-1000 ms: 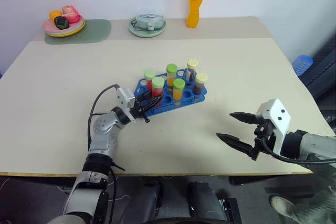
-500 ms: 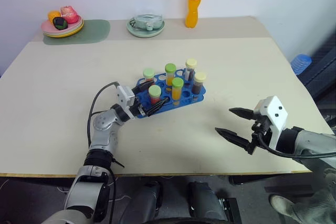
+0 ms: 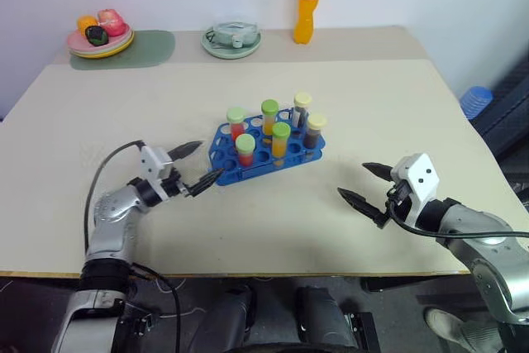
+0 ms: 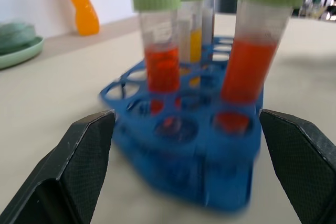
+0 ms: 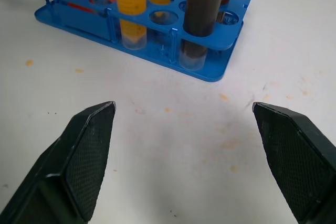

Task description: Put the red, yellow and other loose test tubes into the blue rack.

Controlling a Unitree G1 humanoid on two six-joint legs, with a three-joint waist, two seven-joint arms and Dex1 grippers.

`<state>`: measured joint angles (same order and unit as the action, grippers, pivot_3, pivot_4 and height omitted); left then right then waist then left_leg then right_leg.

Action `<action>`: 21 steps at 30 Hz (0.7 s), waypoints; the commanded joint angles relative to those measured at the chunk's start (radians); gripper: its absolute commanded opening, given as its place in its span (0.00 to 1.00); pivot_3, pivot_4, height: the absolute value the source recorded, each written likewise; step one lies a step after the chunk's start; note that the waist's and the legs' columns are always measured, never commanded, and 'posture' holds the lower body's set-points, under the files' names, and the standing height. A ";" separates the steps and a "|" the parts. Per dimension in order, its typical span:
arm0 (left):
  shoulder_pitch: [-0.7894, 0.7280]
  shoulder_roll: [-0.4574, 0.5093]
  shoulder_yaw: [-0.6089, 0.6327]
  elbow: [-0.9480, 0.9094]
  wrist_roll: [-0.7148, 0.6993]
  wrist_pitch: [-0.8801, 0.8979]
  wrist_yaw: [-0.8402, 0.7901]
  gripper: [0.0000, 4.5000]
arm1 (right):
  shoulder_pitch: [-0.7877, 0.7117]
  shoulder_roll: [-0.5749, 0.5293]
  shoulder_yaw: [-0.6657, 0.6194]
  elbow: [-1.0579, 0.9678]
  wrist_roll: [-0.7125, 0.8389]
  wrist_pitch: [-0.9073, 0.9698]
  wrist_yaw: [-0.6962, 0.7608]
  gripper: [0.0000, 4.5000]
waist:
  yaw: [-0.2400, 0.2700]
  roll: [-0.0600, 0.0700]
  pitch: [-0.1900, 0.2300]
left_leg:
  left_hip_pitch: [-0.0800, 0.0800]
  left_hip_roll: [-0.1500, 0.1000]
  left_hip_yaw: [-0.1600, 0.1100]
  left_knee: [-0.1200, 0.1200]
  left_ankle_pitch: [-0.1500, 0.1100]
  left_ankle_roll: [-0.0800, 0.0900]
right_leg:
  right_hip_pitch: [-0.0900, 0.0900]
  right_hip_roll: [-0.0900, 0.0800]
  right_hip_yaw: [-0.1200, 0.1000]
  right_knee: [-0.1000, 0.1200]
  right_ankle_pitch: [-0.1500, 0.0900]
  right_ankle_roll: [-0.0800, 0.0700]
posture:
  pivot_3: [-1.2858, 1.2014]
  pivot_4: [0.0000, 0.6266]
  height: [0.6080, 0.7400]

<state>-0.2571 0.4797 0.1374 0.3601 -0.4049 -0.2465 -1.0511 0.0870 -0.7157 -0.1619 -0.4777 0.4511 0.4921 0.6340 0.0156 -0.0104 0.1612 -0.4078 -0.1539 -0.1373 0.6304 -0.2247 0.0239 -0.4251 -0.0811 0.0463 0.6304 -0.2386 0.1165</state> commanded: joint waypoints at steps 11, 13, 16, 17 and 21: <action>0.107 0.043 0.028 -0.248 -0.146 0.218 -0.061 0.99 | 0.001 0.050 0.009 -0.002 -0.012 -0.050 0.024 0.96 | -0.001 0.000 0.000 | 0.000 0.000 0.000 0.000 0.000 0.000 | 0.000 0.000 0.000 0.000 0.000 0.000 | 0.52 0.24 1.00; 0.103 0.028 0.022 -0.265 -0.152 0.246 -0.054 0.99 | 0.001 0.053 0.016 -0.007 -0.015 -0.047 0.022 0.96 | -0.002 0.001 0.000 | 0.000 0.000 0.000 0.000 0.000 0.000 | 0.000 0.000 0.000 0.000 0.000 0.000 | 0.52 0.24 1.00; 0.067 -0.013 0.011 -0.298 -0.168 0.305 -0.009 0.99 | 0.003 0.055 0.019 -0.010 -0.017 -0.046 0.019 0.96 | -0.002 0.001 0.000 | 0.000 0.000 0.000 -0.001 0.000 0.000 | 0.000 0.000 0.000 0.000 0.000 0.000 | 0.52 0.24 1.00; 0.053 -0.025 0.005 -0.310 -0.172 0.328 0.006 0.99 | 0.002 0.055 0.019 -0.010 -0.017 -0.046 0.018 0.96 | -0.002 0.001 0.000 | 0.000 0.000 0.000 0.000 0.000 0.000 | 0.000 0.000 0.000 0.000 0.000 0.000 | 0.52 0.24 1.00; -0.027 -0.083 -0.045 -0.341 -0.155 0.398 0.071 0.99 | 0.007 0.056 0.008 -0.016 -0.018 -0.047 0.009 0.96 | 0.001 0.000 0.000 | 0.000 0.000 0.000 0.000 0.000 0.000 | 0.000 0.000 0.000 0.000 0.000 0.000 | 0.52 0.24 1.00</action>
<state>-0.2586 0.4058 0.1061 0.0620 -0.5569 0.1328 -1.0016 0.0964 -0.6658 -0.1333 -0.4513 0.4335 0.4529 0.6513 0.0163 -0.0101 0.1613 -0.4078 -0.1538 -0.1373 0.6306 -0.2248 0.0236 -0.4250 -0.0812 0.0464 0.6307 -0.2386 0.1164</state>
